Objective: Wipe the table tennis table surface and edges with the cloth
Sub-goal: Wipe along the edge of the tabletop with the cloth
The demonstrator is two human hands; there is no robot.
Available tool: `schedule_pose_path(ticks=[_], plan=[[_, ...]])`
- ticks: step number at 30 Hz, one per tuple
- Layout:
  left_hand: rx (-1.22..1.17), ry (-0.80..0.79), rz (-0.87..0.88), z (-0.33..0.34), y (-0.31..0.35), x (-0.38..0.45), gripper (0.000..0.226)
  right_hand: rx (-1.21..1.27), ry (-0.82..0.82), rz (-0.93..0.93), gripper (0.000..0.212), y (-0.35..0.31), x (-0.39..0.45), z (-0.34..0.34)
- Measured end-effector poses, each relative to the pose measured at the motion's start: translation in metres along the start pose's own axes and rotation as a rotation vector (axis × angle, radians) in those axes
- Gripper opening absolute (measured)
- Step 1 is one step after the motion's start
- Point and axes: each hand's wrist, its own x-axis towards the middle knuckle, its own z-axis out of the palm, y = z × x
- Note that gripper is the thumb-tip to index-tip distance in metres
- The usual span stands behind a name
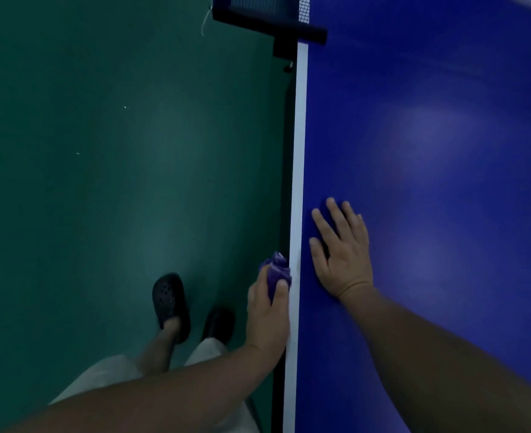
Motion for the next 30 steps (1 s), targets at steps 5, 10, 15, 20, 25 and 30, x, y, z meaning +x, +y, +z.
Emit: schedule_pose_path(ticks=[5,10,15,20,25,30], plan=[[-0.028,0.000,0.041,0.006,0.040,0.053,0.030,-0.004,-0.019,0.004,0.053,0.000,0.000,0.000],[-0.035,0.001,0.105,0.016,0.108,0.123,0.037,0.006,-0.013,-0.003,0.053,0.001,0.000,-0.001],[0.011,-0.004,0.133,0.015,0.099,0.116,0.038,0.021,-0.023,0.008,0.053,0.000,0.001,-0.002],[0.027,-0.052,0.091,0.002,0.067,0.074,0.035,0.032,-0.061,0.033,0.053,-0.004,0.003,-0.006],[0.032,-0.077,0.034,0.005,0.094,0.110,0.035,0.049,-0.052,0.035,0.043,-0.007,0.021,-0.016],[0.013,-0.042,0.086,0.020,0.162,0.189,0.040,0.079,-0.041,0.013,0.044,-0.010,0.122,-0.021]])
